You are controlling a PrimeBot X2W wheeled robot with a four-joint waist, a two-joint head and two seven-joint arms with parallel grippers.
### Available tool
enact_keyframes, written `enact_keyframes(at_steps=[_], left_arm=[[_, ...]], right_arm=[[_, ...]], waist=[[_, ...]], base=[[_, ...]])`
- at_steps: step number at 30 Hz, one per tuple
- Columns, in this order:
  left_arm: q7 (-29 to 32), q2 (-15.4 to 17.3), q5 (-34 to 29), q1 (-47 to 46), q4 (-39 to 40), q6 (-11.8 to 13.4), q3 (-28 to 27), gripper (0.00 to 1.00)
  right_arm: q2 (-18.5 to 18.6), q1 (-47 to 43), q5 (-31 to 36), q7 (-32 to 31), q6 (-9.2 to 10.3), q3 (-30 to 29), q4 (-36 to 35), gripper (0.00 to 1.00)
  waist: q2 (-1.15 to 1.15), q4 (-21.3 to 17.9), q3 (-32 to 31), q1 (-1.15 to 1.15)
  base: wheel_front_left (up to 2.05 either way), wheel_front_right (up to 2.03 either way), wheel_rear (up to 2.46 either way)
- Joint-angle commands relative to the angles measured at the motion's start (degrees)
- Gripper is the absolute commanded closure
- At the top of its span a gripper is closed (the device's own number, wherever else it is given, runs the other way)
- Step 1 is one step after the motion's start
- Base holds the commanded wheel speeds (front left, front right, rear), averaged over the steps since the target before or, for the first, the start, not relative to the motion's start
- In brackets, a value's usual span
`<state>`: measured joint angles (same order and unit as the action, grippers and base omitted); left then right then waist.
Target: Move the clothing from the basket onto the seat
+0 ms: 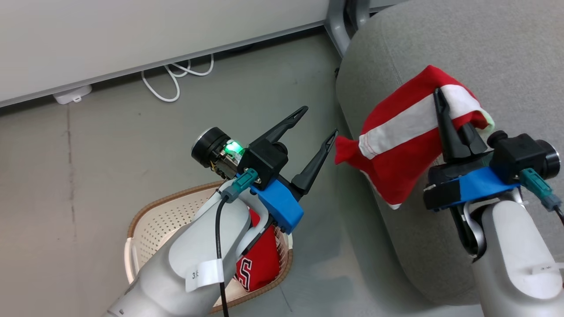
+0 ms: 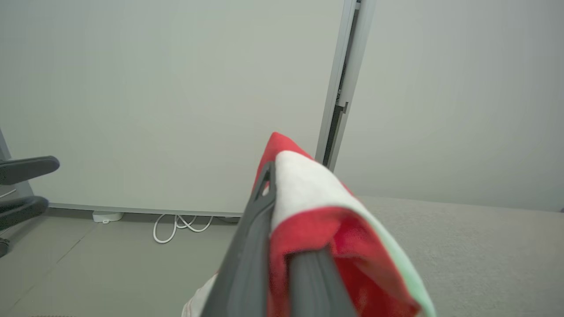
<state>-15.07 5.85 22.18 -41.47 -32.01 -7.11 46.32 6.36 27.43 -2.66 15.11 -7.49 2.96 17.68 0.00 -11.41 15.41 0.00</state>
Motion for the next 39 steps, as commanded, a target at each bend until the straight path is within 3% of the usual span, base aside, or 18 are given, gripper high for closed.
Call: enact_keyframes(at_steps=[1,11,22,32,39], left_arm=[[-0.2,0.5,-0.5,0.3,0.4,-0.3,-0.1,0.00],[-0.2,0.8,-1.5,0.5,1.0,-0.3,1.7,0.00],[-0.2,1.0,-1.0,0.2,1.2,-0.4,2.5,0.00],[-0.2,2.3,-2.2,-3.6,2.1,-0.4,3.0,0.00],[0.2,3.8,-3.6,-9.8,2.7,-0.4,4.9,0.00]], right_arm=[[0.3,-1.1,-0.1,0.1,-0.01,-0.9,-0.9,1.00],[0.0,-7.2,-0.2,0.1,-0.01,-8.4,-6.0,1.00],[-1.3,-8.4,0.3,0.1,-0.01,-8.9,-7.4,1.00],[0.7,2.9,0.5,0.1,-0.01,-10.9,-10.4,1.00],[6.4,17.9,-1.5,0.1,-0.01,-19.1,-11.4,1.00]], waist=[[0.00,-1.8,1.4,0.00],[0.00,-4.9,3.3,0.00],[0.00,-5.4,3.3,0.00],[0.00,-5.0,9.4,0.00],[0.00,-3.7,19.1,0.00]], base=[[0.00,0.00,0.00],[0.00,0.00,0.00],[0.00,0.00,0.00],[0.00,0.00,0.00],[0.00,0.00,0.00]])
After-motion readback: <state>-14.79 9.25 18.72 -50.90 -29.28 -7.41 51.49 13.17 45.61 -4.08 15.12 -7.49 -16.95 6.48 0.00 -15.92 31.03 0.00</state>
